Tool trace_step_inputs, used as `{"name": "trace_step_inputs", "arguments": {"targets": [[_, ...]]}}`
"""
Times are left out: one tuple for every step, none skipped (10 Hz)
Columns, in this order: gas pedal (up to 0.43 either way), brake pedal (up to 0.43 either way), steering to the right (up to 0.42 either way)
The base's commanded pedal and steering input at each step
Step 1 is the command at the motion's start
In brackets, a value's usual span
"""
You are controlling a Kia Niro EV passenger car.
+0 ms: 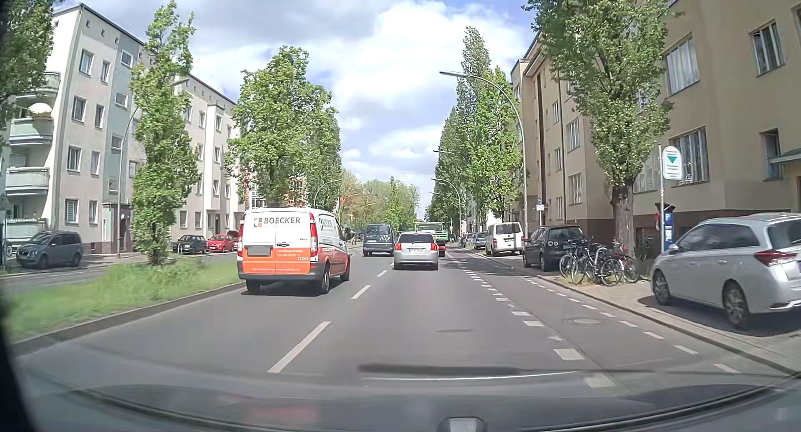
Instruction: Follow the waypoints while adhering to traffic rules and regulations
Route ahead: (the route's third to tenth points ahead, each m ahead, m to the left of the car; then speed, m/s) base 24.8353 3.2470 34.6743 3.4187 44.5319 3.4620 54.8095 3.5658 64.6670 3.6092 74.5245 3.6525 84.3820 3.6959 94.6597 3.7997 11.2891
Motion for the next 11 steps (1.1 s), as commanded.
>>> {"name": "trace_step_inputs", "arguments": {"targets": [[0.000, 0.018, -0.002], [0.000, 0.018, -0.002], [0.000, 0.018, -0.001], [0.000, 0.018, -0.001], [0.000, 0.018, 0.000], [0.000, 0.018, 0.000], [0.000, 0.018, 0.001], [0.000, 0.018, 0.001], [0.000, 0.018, 0.001], [0.000, 0.018, 0.001], [0.000, 0.018, 0.001]]}}
